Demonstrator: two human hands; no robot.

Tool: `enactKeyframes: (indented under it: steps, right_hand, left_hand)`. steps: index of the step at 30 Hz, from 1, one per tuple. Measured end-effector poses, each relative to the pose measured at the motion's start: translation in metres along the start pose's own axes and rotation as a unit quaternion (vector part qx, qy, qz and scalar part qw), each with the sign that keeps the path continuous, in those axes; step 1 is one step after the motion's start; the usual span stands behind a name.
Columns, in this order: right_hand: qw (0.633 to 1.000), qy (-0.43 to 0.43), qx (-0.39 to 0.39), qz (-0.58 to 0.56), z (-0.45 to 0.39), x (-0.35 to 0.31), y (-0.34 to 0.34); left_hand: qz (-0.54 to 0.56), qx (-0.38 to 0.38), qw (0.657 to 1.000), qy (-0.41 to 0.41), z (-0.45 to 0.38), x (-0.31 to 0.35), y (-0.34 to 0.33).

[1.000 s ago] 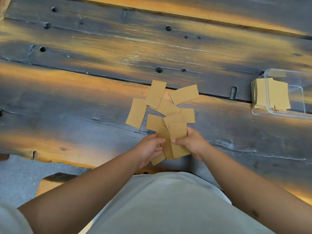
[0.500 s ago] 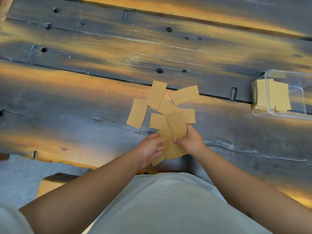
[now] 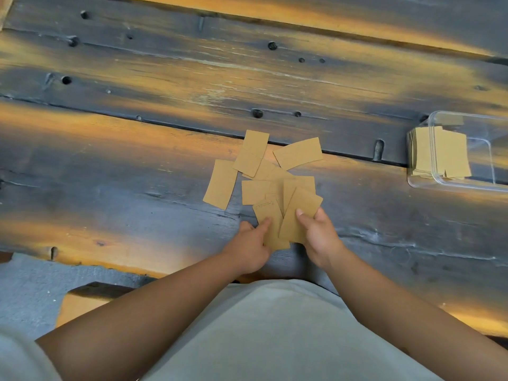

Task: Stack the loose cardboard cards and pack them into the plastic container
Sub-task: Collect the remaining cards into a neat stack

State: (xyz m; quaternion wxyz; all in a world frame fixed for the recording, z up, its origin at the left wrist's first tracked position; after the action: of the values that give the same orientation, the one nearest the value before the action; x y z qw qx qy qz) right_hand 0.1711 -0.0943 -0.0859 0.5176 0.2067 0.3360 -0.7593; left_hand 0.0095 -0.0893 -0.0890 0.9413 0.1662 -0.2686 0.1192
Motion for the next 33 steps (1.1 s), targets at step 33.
enactKeyframes:
  steps: [33]
  right_hand:
    - [0.911,0.044,-0.029,0.409,0.011,-0.026,0.016]
  left_hand:
    - [-0.23,0.185,0.949,-0.106,0.005,-0.033,0.013]
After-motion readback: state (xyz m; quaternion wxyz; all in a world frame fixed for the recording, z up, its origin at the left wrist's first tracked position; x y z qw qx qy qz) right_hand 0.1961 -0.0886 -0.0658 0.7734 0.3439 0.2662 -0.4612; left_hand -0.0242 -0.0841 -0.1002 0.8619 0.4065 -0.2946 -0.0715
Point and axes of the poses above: each hand's wrist, its own z-axis away from the middle knuckle, its own y-axis out of the back of the hand, x = y × z, the point moved 5 cm from there along -z, towards the middle knuckle, and after that the axes turned 12 degrees about -x, right-handed, at the moved point
